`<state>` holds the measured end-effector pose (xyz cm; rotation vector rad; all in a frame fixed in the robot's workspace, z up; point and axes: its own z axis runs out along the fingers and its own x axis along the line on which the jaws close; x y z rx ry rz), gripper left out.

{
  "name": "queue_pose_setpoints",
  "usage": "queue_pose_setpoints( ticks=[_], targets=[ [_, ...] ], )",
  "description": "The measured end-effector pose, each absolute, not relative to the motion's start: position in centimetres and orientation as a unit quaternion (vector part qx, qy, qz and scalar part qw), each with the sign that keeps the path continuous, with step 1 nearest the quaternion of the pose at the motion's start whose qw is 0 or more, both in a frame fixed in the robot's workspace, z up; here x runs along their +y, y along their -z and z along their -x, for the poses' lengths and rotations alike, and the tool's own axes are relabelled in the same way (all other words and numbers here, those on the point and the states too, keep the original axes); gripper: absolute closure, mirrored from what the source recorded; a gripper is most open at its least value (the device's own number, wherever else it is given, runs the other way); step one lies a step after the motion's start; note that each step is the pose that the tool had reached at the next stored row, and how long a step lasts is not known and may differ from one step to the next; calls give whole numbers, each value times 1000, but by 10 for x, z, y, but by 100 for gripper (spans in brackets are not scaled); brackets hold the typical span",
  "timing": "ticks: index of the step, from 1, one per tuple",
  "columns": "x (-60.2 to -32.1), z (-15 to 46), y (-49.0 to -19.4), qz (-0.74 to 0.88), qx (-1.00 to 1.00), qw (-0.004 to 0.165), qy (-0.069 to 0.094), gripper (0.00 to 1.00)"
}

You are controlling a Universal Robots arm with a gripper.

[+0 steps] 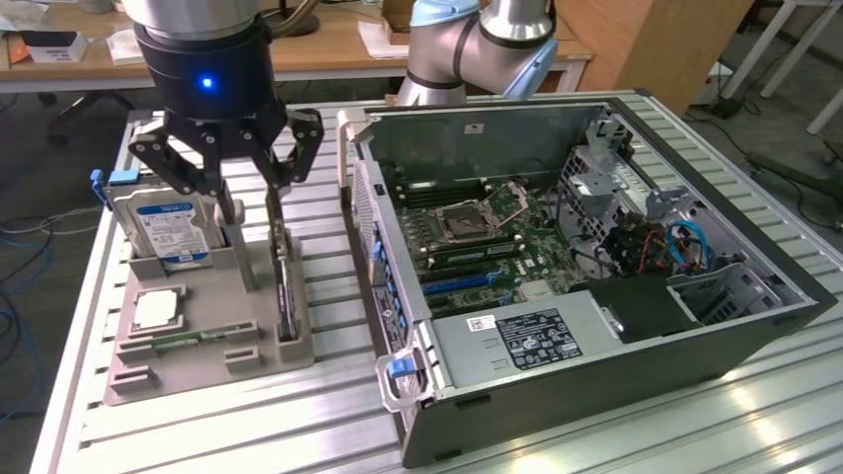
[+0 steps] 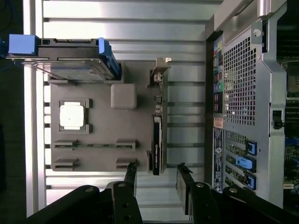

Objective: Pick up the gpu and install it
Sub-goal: 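Pick up the gpu and move the gpu toward the slot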

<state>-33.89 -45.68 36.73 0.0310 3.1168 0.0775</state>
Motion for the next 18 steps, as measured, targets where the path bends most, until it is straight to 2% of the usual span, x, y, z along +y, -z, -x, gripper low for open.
queue_pose_setpoints(
  ticks=[18],
  targets=[
    [-466,339,-363,-7,1000,12,-25,53]
  ],
)
